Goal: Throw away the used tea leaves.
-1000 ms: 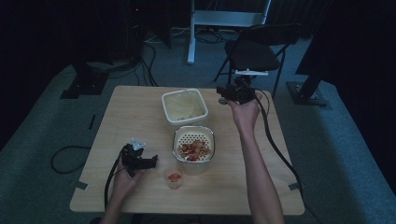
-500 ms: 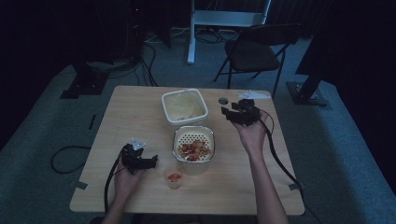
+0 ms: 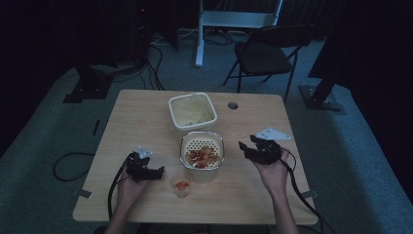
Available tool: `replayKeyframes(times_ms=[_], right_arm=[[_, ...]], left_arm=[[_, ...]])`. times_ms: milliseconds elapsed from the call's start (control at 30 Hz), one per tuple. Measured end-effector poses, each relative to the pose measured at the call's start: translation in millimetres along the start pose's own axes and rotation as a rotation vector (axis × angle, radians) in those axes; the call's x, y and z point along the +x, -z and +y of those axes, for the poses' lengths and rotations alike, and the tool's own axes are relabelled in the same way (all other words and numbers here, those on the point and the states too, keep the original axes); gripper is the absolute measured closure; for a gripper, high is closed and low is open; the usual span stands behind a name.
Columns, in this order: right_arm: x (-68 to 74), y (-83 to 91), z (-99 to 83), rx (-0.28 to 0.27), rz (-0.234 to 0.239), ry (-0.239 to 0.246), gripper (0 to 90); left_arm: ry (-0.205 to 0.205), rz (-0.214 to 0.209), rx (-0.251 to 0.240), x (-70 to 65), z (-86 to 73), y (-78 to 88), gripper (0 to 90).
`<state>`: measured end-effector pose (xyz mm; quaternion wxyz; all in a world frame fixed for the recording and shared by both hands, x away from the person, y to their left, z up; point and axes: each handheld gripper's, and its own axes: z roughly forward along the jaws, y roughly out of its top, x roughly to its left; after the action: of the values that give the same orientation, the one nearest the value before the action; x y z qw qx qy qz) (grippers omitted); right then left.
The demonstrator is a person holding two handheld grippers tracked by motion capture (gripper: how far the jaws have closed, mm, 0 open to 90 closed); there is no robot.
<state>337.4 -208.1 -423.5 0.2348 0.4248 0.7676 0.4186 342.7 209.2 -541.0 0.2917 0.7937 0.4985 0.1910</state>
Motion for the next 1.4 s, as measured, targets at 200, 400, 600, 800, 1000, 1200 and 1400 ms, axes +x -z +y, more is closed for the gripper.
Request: replayKeyframes(times_ms=[200,400,600,800,1000,1200,1400], right_arm=[[8.4,6.2,-31.6,-0.005,0.021,-0.005,46.2],[11.0,6.0,-61.4,0.015,0.069,-0.053,44.8],[11.5,10.3,-73.0,0.042,0.05,-0.043,44.0],[16.6,11.6,-80.0,0.052,0.06,-0.028,42.5],[30.3,4.2,-84.9,0.057,0.118,0.004,40.4],[49.7,-6.5,-88.0,0.077,0.169,0.077,39.2],[59.8,-10.5,-91.8,0.079,0.201,0.099,39.1]], left_arm=[[-0.039,-0.027,-0.006,-6.4,-2.2,6.9,21.4],[-0.148,-0.04,-0.023,-19.8,-10.6,19.6,24.5],[-0.15,-0.195,-0.061,-18.6,-27.2,41.1,24.5],[-0.232,-0.346,-0.129,-34.0,-40.7,61.5,21.5],[-0.288,-0.431,-0.187,-60.9,-29.7,60.3,20.4],[-0.332,-0.474,-0.2,-80.1,-14.4,47.3,20.6],[-0.338,-0.446,-0.233,-86.6,-9.6,46.9,31.7]])
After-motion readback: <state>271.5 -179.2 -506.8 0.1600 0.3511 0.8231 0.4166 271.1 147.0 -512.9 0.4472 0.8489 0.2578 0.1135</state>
